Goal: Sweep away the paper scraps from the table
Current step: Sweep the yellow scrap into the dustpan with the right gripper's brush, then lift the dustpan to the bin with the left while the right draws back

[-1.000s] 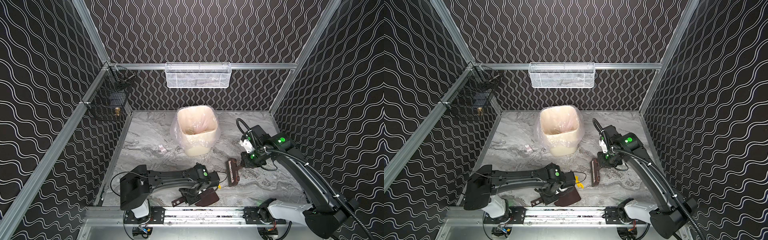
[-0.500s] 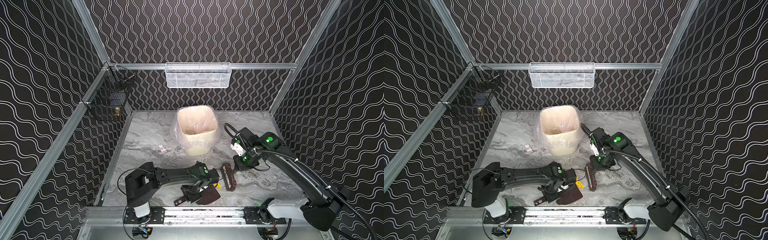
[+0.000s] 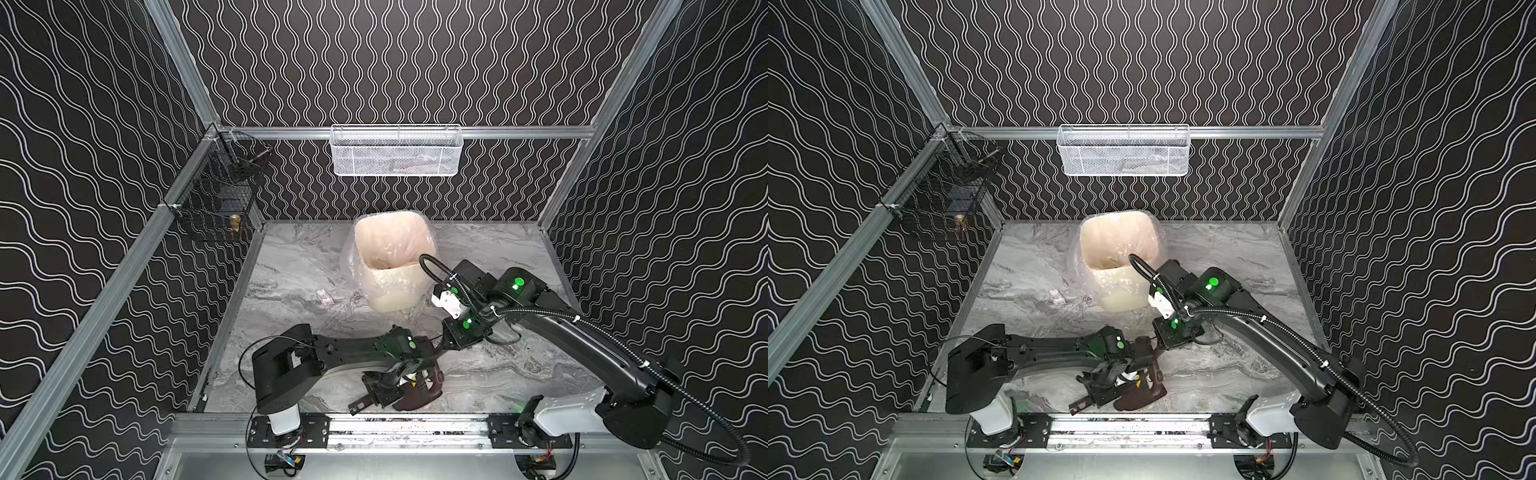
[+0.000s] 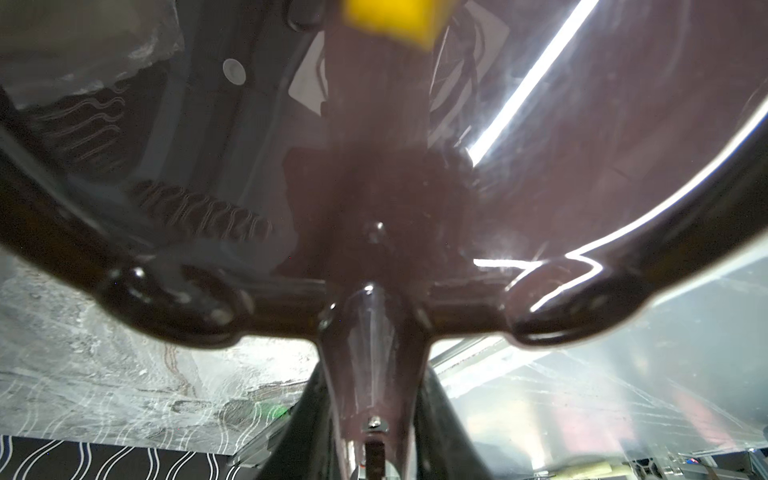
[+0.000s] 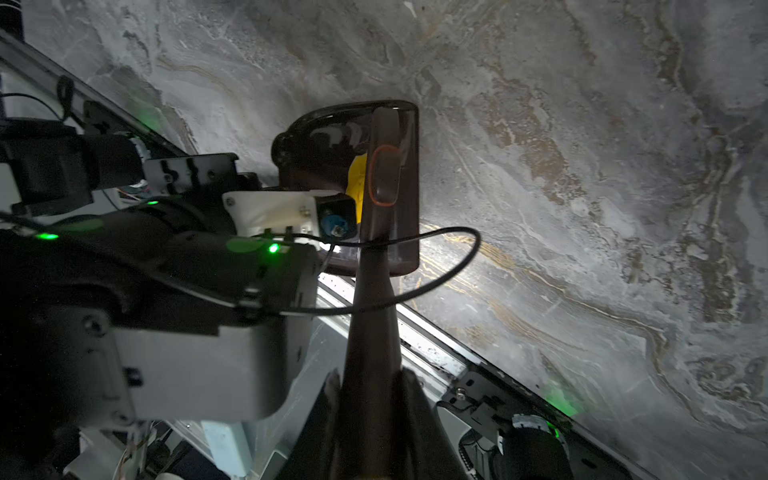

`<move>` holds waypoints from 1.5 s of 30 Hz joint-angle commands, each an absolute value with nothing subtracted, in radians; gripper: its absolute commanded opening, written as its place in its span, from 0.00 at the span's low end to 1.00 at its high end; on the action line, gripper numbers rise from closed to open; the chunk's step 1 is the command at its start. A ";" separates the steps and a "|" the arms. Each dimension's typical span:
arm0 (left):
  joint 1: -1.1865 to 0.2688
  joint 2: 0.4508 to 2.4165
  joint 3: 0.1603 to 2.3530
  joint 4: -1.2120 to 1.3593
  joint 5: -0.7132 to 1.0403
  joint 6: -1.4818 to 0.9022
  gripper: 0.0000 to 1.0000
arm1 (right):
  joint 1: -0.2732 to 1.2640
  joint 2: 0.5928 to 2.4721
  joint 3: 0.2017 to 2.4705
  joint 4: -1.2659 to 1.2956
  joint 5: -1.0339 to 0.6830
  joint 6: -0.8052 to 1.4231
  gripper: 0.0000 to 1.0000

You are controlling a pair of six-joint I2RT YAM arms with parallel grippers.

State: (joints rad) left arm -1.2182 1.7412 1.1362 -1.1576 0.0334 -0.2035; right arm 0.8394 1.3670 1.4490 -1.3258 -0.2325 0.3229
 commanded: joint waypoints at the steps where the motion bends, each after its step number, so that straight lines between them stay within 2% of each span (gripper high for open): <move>1: -1.216 1.738 1.140 -1.147 0.032 -0.204 0.00 | 0.840 1.353 1.454 -1.333 -0.256 0.348 0.00; 5: -1.216 1.720 1.146 -1.137 0.009 -0.216 0.00 | 0.778 1.319 1.456 -1.445 -0.162 0.326 0.00; 19: -1.223 1.514 1.151 -1.127 -0.109 -0.281 0.00 | 0.442 1.159 1.503 -1.450 -0.226 0.221 0.00; 27: -1.230 1.371 1.231 -1.315 -0.171 -0.368 0.00 | 0.214 1.152 1.514 -1.411 -0.316 0.140 0.00; 36: -1.226 1.303 1.435 -1.510 -0.249 -0.478 0.00 | 0.094 1.156 1.462 -1.364 -0.414 0.096 0.00; 40: -1.170 1.304 1.519 -1.561 -0.233 -0.495 0.00 | 0.067 1.163 1.455 -1.356 -0.440 0.088 0.00; 45: -1.016 1.316 1.645 -1.602 -0.196 -0.434 0.00 | 0.051 1.174 1.449 -1.345 -0.460 0.086 0.00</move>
